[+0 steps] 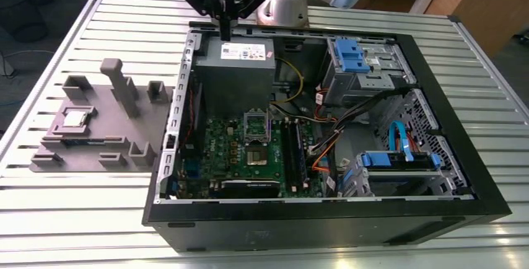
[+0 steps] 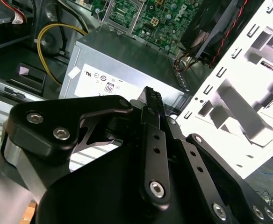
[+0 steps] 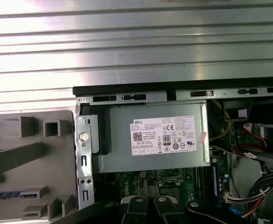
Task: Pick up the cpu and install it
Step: 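Reach for the cpu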
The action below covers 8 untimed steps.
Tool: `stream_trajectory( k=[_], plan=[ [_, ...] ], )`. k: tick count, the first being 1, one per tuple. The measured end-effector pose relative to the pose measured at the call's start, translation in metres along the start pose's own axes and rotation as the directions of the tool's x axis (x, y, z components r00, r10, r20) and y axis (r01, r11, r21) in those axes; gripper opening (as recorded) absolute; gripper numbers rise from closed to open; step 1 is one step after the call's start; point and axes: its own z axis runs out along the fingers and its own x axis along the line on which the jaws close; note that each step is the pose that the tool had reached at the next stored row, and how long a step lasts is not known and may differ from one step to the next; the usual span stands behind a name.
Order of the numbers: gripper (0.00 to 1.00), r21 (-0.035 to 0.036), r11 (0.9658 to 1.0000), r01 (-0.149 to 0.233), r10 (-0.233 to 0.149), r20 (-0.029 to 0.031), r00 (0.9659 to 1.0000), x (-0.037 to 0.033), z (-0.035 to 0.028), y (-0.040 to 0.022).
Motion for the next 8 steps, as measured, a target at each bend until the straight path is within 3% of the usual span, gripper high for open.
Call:
stream_trajectory(
  k=[8],
  plan=[
    [0.10, 0.0000, 1.0000, 0.000, 0.000, 0.0000, 1.0000, 0.0020, 0.0002, -0.0002]
  ],
)
